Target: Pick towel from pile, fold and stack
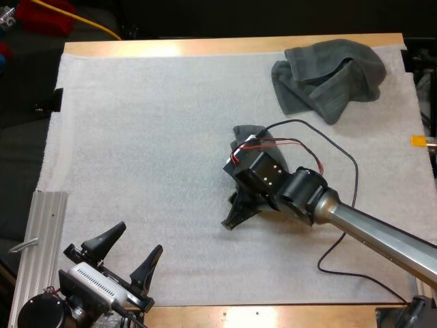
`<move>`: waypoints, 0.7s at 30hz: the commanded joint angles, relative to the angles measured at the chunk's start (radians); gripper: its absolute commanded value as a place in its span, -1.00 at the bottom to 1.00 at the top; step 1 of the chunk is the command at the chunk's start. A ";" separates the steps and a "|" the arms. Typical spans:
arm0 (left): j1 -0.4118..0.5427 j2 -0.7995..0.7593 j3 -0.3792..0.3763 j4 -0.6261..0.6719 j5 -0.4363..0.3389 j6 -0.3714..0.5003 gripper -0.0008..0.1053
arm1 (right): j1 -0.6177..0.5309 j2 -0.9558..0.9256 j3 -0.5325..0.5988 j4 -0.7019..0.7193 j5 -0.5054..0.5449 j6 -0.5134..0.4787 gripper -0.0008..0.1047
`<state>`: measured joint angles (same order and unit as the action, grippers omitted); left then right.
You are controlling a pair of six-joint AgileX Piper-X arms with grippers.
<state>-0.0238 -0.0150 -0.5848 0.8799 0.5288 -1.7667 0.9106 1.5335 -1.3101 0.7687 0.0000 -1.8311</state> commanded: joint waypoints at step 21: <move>0.000 -0.132 -0.007 -0.018 0.006 -0.009 0.34 | 0.014 -0.395 -0.005 0.155 0.191 0.125 0.51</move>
<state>-0.0238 -0.0150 -0.5848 0.8799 0.5288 -1.7667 0.9225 1.1472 -1.3101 0.9144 0.1842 -1.7122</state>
